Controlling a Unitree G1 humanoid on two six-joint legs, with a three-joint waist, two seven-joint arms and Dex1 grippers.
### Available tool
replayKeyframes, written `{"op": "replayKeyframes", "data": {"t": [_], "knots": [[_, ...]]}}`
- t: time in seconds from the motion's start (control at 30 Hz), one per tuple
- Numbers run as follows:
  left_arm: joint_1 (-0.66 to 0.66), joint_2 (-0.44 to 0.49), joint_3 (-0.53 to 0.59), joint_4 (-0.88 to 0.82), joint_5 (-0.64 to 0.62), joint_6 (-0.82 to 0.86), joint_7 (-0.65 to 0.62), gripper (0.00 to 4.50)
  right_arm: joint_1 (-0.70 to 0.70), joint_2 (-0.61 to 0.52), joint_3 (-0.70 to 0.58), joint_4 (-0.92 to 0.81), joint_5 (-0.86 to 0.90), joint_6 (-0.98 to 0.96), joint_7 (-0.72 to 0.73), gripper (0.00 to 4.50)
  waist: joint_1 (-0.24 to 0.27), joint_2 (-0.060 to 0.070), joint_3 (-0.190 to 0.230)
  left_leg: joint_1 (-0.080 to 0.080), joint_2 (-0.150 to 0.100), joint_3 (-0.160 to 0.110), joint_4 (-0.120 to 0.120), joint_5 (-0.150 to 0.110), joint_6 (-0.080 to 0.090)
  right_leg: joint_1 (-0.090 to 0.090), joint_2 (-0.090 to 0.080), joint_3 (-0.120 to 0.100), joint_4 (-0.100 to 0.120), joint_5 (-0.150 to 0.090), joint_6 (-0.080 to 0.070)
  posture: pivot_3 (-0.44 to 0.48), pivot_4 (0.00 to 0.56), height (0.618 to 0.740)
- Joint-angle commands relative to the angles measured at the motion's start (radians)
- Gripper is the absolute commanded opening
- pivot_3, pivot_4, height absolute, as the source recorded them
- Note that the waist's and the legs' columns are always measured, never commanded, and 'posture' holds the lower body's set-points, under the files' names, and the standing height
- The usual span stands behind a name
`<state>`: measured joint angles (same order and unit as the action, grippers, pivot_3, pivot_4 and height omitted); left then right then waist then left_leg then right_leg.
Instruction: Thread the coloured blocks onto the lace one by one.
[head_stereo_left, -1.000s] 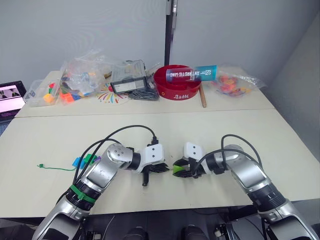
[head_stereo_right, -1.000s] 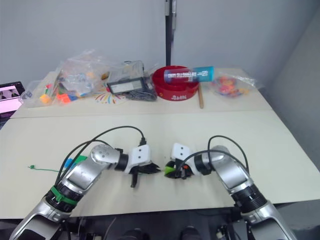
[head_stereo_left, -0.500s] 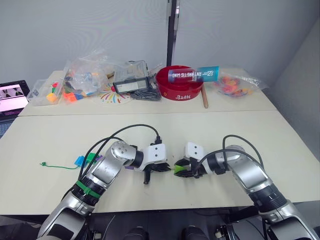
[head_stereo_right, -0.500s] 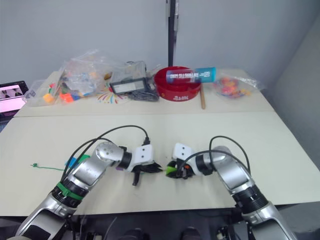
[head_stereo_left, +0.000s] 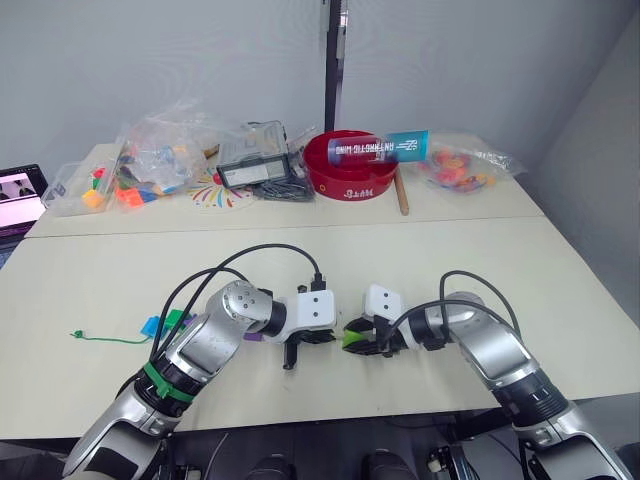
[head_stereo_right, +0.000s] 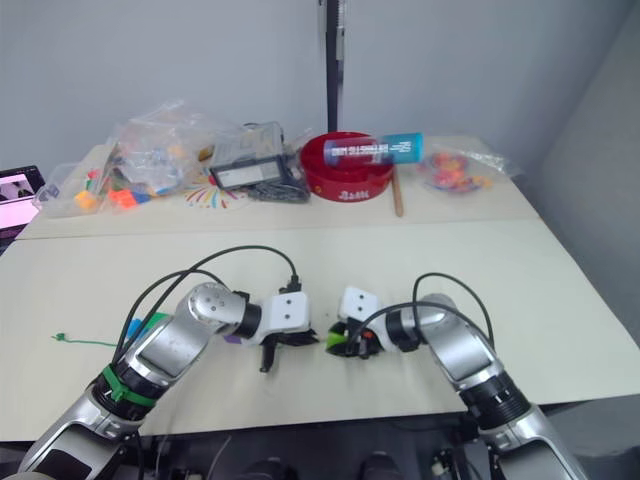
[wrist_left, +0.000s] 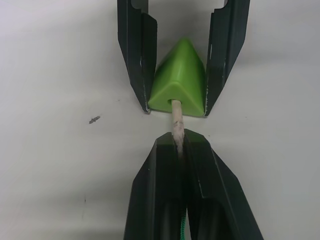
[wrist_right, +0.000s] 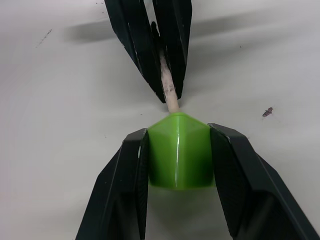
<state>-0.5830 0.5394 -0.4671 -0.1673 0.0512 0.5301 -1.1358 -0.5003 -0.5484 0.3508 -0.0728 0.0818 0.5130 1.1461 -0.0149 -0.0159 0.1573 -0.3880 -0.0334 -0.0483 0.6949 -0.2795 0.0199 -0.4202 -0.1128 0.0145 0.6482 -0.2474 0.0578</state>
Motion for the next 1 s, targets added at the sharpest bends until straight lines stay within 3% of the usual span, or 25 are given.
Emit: {"op": "replayKeyframes", "data": {"t": [0.03,0.33,0.77,1.0], "knots": [[0.000,-0.024,-0.034,-0.040,-0.018,0.000,-0.006,0.00,0.011,0.020,0.035,-0.015,0.006,0.011,-0.011,1.31,0.000,0.000,0.000,0.000,0.000,0.000,0.000,0.000,0.000,0.000,0.000,0.000,0.000,0.000,0.000,0.000,0.150,0.740],[-0.005,-0.116,-0.066,0.008,-0.047,-0.025,-0.015,0.00,0.018,0.024,0.037,-0.029,0.003,0.023,-0.018,1.31,0.009,0.000,0.000,0.000,-0.001,0.000,0.001,0.000,0.000,0.002,-0.001,0.000,-0.001,0.000,0.000,0.000,0.150,0.740],[-0.017,-0.172,-0.084,0.066,-0.038,-0.079,-0.031,0.00,0.018,0.034,0.034,-0.032,-0.003,0.030,-0.016,1.31,0.023,-0.001,-0.001,0.014,-0.001,-0.002,0.000,-0.002,0.002,0.017,0.000,-0.001,-0.005,0.000,0.001,0.000,0.150,0.740],[-0.011,-0.108,-0.050,0.073,-0.028,-0.095,-0.060,0.00,0.021,0.036,0.029,-0.032,-0.005,0.032,-0.019,1.31,0.023,-0.001,-0.001,0.015,-0.001,-0.002,0.000,-0.001,0.002,0.018,0.000,-0.001,-0.006,0.000,0.001,0.000,0.150,0.740]]}}
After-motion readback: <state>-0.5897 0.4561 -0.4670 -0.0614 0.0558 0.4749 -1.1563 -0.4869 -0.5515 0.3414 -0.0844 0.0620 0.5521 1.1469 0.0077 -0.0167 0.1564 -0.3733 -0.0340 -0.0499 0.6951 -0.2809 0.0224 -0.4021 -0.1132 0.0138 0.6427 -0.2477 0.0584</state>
